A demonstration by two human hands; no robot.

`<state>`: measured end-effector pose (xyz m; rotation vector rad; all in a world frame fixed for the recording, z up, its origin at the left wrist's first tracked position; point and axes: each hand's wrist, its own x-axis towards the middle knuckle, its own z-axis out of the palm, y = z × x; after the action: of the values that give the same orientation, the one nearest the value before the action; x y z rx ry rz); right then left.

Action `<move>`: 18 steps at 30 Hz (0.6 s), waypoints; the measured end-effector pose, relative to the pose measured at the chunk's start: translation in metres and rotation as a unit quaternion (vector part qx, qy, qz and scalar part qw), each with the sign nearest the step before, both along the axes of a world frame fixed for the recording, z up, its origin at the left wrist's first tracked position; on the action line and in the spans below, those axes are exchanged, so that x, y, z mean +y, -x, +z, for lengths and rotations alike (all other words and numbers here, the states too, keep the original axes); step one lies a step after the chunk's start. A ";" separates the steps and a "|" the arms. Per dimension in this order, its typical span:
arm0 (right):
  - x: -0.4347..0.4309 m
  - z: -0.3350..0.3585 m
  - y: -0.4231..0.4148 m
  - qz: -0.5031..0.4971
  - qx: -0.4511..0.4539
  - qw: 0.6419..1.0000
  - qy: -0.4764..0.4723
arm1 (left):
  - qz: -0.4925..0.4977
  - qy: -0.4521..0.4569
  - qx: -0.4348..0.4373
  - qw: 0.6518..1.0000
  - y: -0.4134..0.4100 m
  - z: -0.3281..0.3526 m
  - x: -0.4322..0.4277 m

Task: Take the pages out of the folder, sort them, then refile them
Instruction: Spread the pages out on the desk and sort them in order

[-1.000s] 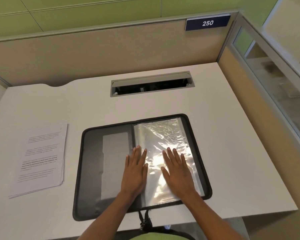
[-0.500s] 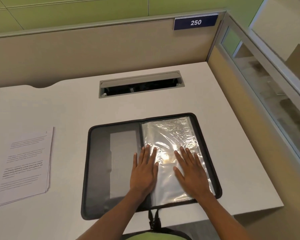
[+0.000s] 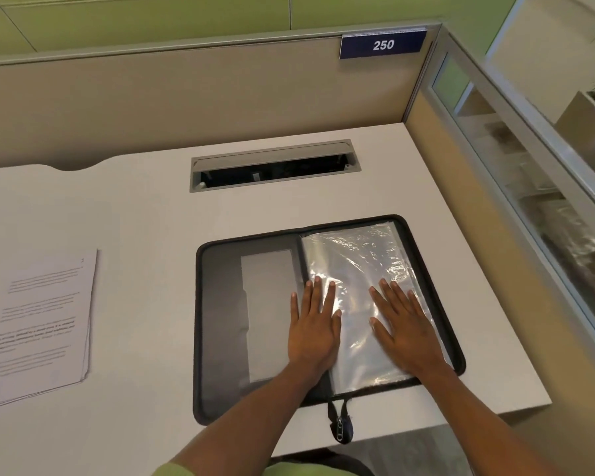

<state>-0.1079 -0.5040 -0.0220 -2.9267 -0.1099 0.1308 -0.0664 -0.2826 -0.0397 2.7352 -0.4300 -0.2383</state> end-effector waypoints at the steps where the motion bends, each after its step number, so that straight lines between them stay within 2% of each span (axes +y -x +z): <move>1: 0.001 0.000 0.001 -0.003 0.001 1.000 0.001 | -0.003 0.006 -0.001 1.000 0.000 -0.001 0.001; 10: 0.001 0.000 0.004 -0.011 0.005 1.000 -0.010 | -0.070 0.062 0.011 0.996 0.000 0.013 0.044; 15: 0.030 0.007 0.002 -0.049 -0.007 0.998 -0.049 | -0.033 0.082 -0.009 0.996 0.007 0.019 0.132; 18: 0.074 0.007 -0.011 -0.033 -0.024 0.997 -0.061 | 0.008 0.110 -0.031 0.993 0.011 0.023 0.196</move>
<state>-0.0969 -0.4302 -0.0147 -2.8078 -0.0284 0.0419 -0.0770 -0.0863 -0.0162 2.5341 -0.4233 -0.0950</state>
